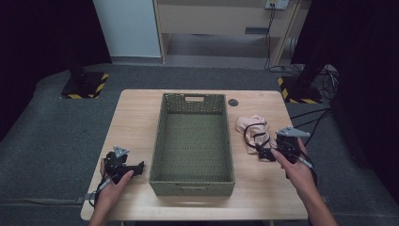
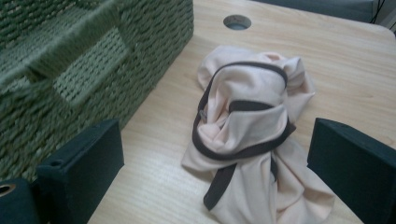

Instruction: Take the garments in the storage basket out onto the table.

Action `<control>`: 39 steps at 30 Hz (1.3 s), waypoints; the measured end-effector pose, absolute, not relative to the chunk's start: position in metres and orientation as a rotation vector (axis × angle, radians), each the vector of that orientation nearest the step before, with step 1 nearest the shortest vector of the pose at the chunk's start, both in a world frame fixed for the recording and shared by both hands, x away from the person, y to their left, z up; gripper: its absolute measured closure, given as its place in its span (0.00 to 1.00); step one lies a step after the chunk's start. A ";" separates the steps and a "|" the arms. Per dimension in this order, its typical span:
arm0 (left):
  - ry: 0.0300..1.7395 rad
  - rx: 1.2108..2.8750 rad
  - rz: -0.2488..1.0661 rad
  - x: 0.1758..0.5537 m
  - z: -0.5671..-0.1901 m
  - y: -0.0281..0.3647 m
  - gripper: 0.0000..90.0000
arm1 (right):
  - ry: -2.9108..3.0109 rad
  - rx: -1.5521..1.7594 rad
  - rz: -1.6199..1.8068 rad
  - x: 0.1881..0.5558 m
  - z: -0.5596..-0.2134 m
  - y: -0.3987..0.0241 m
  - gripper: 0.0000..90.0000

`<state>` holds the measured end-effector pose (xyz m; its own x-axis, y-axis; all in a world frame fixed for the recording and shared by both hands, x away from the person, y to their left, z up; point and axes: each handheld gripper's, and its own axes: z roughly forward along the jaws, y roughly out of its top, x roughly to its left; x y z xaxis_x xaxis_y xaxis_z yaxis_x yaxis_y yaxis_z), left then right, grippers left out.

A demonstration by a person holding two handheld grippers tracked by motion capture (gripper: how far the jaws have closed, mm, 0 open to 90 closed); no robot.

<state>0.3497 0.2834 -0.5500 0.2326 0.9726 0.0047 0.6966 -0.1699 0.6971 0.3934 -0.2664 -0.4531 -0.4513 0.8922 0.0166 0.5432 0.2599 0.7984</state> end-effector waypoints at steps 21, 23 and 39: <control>1.526 1.938 0.625 0.350 -0.550 0.283 0.00 | 2.159 1.340 1.038 0.363 -0.494 -0.268 0.04; 1.526 1.938 0.625 0.350 -0.550 0.283 0.00 | 2.171 1.344 1.031 0.360 -0.500 -0.267 0.04; 1.526 1.938 0.625 0.350 -0.550 0.283 0.00 | 2.220 1.329 0.924 0.343 -0.550 -0.249 0.02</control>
<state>0.3496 0.2834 -0.5500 0.2322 0.9726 0.0049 0.6964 -0.1698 0.6973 0.3430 -0.2491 -0.5498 -0.4731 0.8810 0.0027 0.6229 0.3324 0.7082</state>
